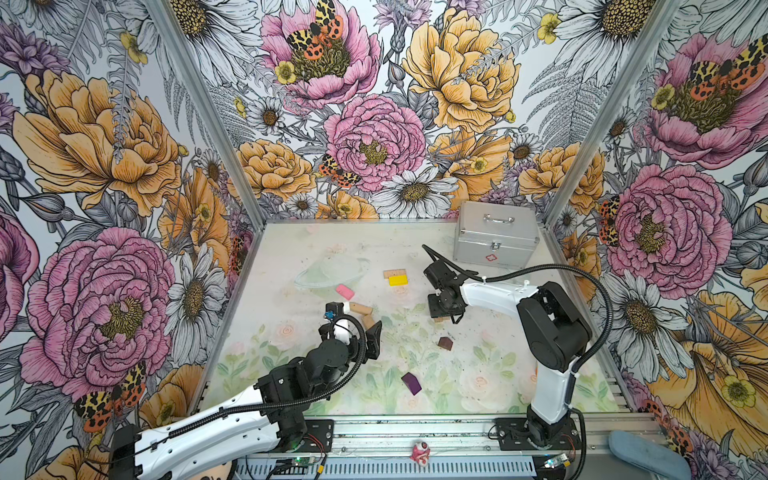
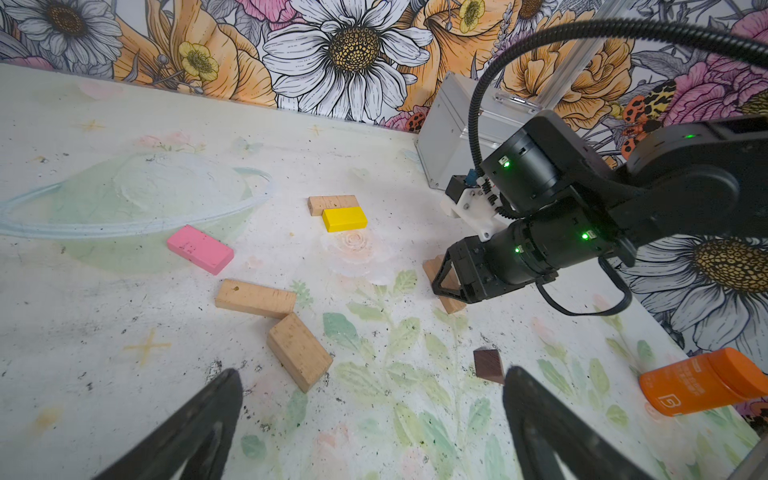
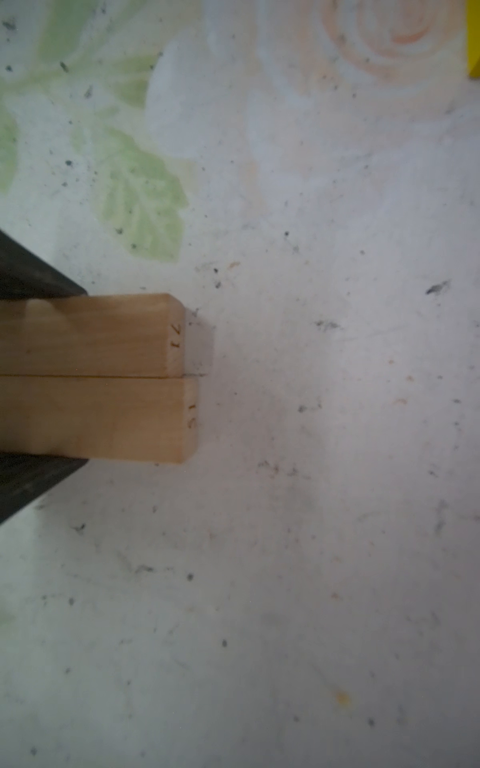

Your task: Build the wood block tower

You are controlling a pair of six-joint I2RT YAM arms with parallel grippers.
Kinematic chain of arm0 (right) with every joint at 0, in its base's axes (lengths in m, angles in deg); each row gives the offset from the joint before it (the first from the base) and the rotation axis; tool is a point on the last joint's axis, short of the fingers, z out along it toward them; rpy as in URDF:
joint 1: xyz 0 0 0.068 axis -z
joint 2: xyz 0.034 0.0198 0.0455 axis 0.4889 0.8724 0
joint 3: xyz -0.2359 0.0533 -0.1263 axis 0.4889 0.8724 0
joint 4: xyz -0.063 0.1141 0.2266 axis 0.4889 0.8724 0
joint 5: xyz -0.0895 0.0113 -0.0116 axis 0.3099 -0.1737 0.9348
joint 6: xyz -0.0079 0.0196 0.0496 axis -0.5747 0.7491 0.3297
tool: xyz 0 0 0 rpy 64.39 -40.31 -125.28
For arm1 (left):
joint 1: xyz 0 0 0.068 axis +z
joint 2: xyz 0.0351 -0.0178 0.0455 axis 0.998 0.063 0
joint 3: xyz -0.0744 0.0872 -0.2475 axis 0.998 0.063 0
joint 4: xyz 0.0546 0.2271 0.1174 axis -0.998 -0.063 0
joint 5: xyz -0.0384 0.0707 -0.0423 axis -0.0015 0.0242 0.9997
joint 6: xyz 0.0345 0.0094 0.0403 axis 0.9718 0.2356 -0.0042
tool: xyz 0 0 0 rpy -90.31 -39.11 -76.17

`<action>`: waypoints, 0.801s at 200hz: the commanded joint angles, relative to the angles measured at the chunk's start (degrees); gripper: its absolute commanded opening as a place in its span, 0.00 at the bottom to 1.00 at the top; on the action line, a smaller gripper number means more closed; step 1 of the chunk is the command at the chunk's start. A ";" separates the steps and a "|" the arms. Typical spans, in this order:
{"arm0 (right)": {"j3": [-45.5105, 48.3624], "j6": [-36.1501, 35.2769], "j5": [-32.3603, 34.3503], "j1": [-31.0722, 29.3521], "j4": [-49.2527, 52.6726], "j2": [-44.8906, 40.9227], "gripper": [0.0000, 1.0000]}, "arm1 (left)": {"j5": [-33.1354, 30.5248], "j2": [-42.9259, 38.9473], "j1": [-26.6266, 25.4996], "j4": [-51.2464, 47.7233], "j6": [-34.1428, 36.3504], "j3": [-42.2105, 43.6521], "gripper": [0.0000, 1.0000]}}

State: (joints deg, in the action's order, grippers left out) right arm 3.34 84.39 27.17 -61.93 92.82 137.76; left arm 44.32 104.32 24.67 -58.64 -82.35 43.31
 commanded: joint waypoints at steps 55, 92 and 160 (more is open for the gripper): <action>-1.74 -1.18 1.45 3.49 -0.39 1.45 0.38 | -1.52 -0.42 0.93 -0.19 1.24 0.81 0.99; -1.89 -2.05 1.38 5.19 -0.30 1.58 0.38 | -1.08 0.14 1.76 0.43 1.43 0.91 0.99; -1.77 -3.39 0.09 5.35 0.00 -2.49 0.66 | 1.33 3.19 3.98 2.01 2.05 -0.20 0.99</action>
State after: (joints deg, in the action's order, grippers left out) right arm 2.66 81.90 27.15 -56.60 92.69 138.17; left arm 44.19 106.83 27.95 -57.83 -81.82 43.40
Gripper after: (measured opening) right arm 0.610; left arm 0.988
